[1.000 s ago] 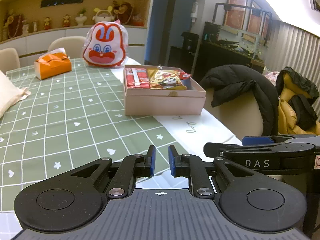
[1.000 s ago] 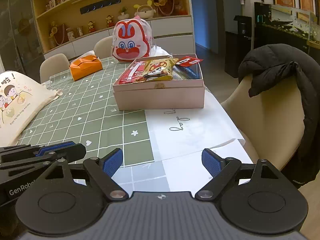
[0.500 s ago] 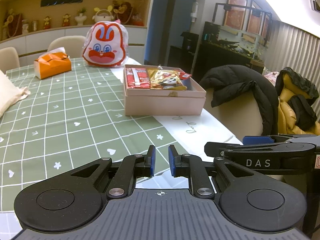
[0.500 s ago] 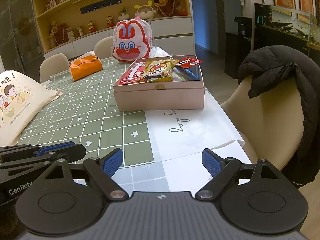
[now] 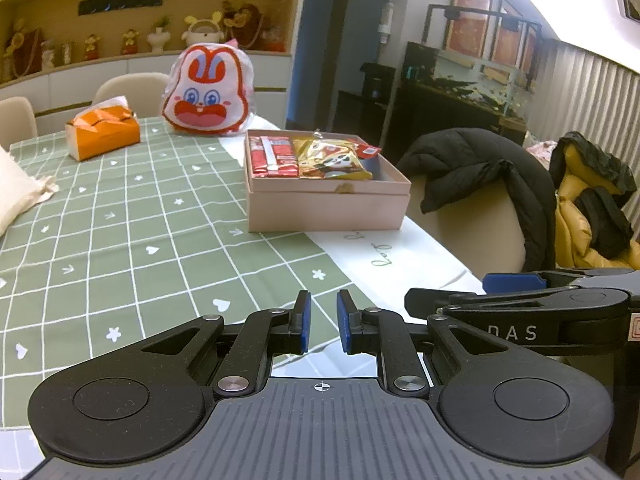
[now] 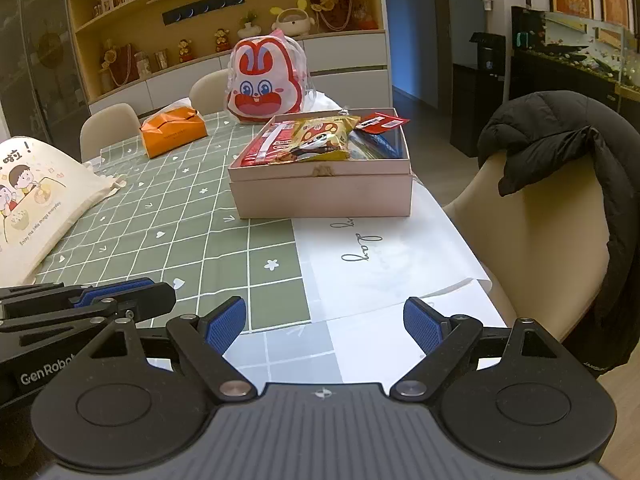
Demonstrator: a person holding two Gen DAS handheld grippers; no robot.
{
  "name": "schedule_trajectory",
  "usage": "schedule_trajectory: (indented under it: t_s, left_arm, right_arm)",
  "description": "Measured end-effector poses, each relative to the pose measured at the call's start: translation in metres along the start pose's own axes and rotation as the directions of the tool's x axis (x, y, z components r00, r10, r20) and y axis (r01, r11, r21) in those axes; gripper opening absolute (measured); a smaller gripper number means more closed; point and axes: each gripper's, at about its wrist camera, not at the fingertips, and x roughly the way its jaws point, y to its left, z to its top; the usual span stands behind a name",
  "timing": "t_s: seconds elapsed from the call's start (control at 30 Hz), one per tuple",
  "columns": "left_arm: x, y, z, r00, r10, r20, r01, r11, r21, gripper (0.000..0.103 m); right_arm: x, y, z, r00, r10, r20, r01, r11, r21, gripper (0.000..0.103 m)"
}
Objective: Organize snacks
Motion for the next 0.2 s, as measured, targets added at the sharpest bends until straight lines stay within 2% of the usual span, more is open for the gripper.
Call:
schedule_trajectory:
  t_s: [0.2]
  left_arm:
    - [0.0034, 0.0020, -0.0007, 1.000, -0.012, 0.007, 0.012, 1.000, 0.015, 0.018]
  right_arm:
    - [0.0010, 0.0010, -0.0001, 1.000, -0.002, 0.001, 0.002, 1.000, -0.003, 0.087]
